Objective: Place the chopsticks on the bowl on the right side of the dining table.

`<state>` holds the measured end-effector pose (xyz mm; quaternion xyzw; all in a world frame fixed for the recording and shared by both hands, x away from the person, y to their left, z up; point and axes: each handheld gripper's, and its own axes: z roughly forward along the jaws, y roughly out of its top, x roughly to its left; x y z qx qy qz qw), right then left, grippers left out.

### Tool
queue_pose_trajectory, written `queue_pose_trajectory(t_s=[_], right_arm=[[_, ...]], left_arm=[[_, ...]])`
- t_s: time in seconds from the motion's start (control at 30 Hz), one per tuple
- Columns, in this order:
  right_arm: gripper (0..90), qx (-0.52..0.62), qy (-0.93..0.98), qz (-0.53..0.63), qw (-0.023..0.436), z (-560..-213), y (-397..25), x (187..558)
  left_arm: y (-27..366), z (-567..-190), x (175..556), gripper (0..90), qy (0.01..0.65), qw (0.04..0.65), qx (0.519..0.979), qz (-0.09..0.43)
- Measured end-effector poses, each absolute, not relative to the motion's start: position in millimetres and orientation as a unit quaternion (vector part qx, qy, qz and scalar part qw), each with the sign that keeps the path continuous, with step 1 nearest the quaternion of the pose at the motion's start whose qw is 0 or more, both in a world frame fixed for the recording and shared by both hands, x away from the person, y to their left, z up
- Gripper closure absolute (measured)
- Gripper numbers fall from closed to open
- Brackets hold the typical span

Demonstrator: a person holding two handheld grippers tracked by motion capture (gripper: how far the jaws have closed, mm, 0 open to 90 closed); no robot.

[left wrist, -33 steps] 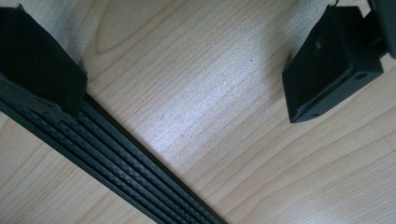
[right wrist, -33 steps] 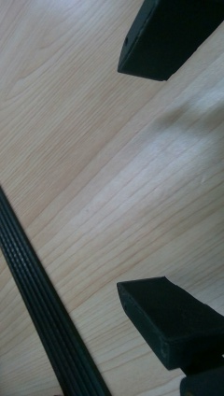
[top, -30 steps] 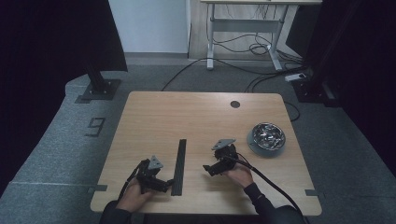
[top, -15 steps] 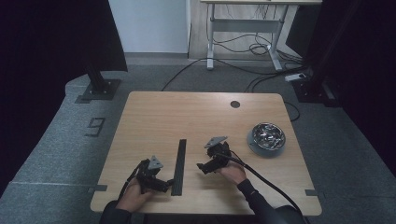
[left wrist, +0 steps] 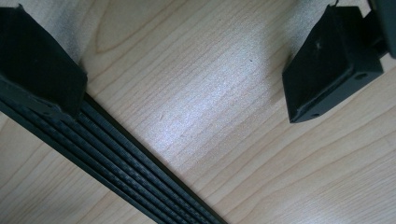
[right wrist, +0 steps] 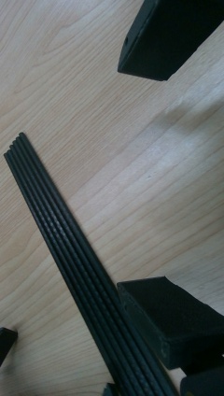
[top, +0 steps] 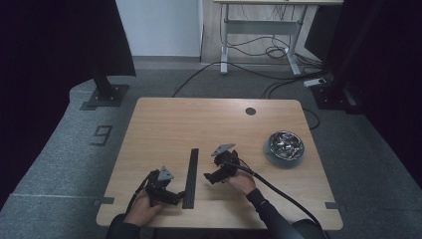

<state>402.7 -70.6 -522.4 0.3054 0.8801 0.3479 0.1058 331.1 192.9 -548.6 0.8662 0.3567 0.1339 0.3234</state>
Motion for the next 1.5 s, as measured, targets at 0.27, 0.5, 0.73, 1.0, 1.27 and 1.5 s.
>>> queue_pose_trajectory(t_s=[0.27, 0.5, 0.73, 1.0, 1.27, 1.5], right_arm=[[0.0, 0.305, 0.881, 0.345, 0.108, -523, -56, 406], [0.0, 0.305, 0.883, 0.338, 0.111, -526, -44, 408], [0.0, 0.305, 0.883, 0.337, 0.118, -530, -32, 412], [0.0, 0.306, 0.883, 0.335, 0.122, -534, -23, 413], [0.0, 0.307, 0.885, 0.326, 0.127, -539, -20, 415], [0.0, 0.305, 0.887, 0.324, 0.126, -541, -19, 415]], left_arm=[[193, -549, 331, 0.0, 0.358, 0.325, 0.865, 0.134], [193, -549, 331, 0.0, 0.357, 0.324, 0.866, 0.133], [193, -549, 331, 0.0, 0.358, 0.325, 0.865, 0.134], [193, -549, 331, 0.0, 0.357, 0.324, 0.866, 0.134], [193, -549, 331, 0.0, 0.359, 0.324, 0.865, 0.134], [193, -549, 331, 0.0, 0.359, 0.324, 0.865, 0.134]])
